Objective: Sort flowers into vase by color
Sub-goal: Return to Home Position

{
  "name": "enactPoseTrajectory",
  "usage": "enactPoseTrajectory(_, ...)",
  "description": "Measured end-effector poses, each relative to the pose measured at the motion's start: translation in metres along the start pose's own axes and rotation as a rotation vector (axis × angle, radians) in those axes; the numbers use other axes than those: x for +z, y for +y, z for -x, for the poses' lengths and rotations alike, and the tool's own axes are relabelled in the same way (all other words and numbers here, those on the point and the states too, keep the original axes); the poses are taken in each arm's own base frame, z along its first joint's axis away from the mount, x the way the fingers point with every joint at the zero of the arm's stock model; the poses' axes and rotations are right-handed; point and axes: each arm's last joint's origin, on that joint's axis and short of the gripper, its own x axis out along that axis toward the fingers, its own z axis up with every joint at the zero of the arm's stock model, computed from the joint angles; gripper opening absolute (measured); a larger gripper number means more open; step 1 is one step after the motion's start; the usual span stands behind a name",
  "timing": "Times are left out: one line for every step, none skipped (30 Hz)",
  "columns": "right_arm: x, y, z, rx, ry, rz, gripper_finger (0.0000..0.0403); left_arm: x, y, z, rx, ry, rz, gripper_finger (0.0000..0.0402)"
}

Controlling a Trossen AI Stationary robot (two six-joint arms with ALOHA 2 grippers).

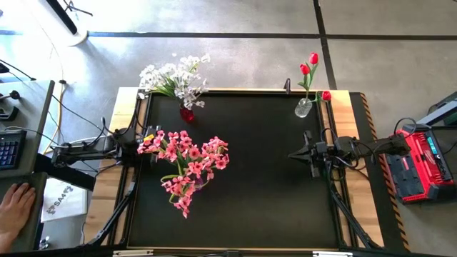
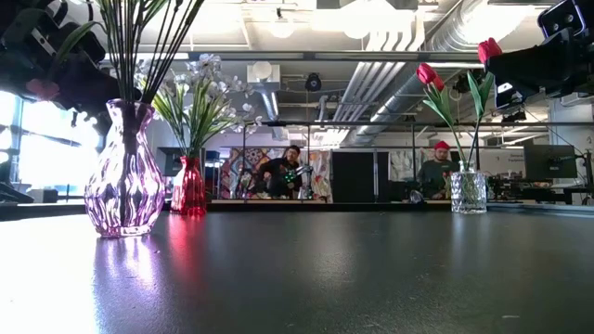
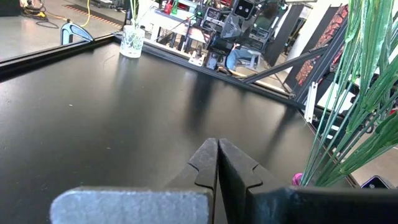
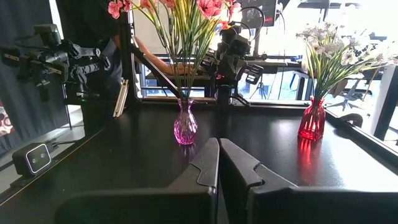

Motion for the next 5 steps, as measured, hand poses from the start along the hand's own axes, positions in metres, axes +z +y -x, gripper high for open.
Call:
enactPoseTrajectory(0.0, 0.0, 0.0, 0.0, 0.0, 0.0, 0.0, 0.0, 0.0, 0.0, 0.0, 0.0, 0.0, 0.0)
enactPoseTrajectory(0.0, 0.0, 0.0, 0.0, 0.0, 0.0, 0.0, 0.0, 0.0, 0.0, 0.0, 0.0, 0.0, 0.0)
enactPoseTrajectory(0.0, 0.0, 0.0, 0.0, 0.0, 0.0, 0.0, 0.0, 0.0, 0.0, 0.0, 0.0, 0.0, 0.0)
enactPoseTrajectory(0.0, 0.0, 0.0, 0.0, 0.0, 0.0, 0.0, 0.0, 0.0, 0.0, 0.0, 0.0, 0.0, 0.0)
enactPoseTrajectory(0.0, 0.0, 0.0, 0.0, 0.0, 0.0, 0.0, 0.0, 0.0, 0.0, 0.0, 0.0, 0.0, 0.0)
